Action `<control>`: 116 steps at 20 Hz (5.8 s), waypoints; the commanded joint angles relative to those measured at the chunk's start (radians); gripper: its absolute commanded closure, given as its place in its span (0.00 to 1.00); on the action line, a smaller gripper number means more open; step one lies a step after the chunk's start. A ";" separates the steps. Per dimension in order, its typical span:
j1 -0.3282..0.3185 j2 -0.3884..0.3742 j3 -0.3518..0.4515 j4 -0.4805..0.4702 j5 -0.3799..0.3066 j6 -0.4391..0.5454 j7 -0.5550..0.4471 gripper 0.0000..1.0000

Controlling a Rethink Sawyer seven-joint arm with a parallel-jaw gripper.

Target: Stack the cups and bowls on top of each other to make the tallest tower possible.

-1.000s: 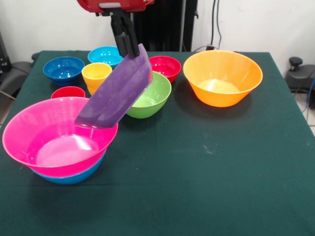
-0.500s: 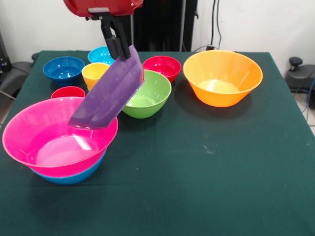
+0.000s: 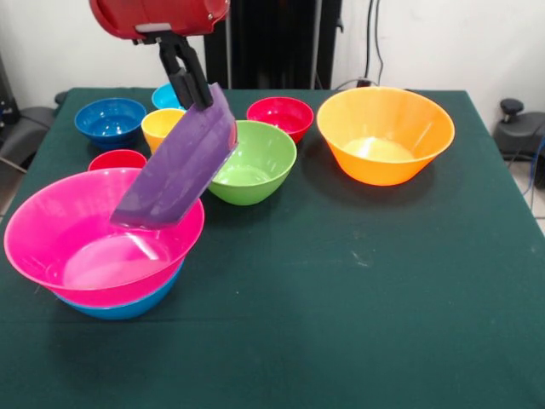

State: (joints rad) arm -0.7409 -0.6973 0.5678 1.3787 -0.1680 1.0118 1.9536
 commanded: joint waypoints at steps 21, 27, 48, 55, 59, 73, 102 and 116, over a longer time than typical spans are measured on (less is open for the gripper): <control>-0.041 0.078 0.105 -0.164 -0.126 0.257 -0.403 1.00; -0.053 0.056 0.116 -0.184 -0.125 0.314 -0.413 1.00; -0.022 0.135 0.150 -0.366 -0.199 0.378 -0.482 1.00; -0.021 0.126 0.146 -0.345 -0.199 0.353 -0.472 0.00; -0.033 0.090 0.140 -0.266 -0.182 0.292 -0.444 0.00; -0.002 -0.008 0.123 0.028 -0.153 0.017 -0.194 0.00; 0.311 0.025 -0.171 0.032 -0.163 -0.183 0.134 0.00; 0.326 0.026 -0.205 0.049 -0.129 -0.224 0.129 0.00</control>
State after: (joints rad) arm -0.4287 -0.7282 0.4118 1.3296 -0.2857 0.8199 1.9799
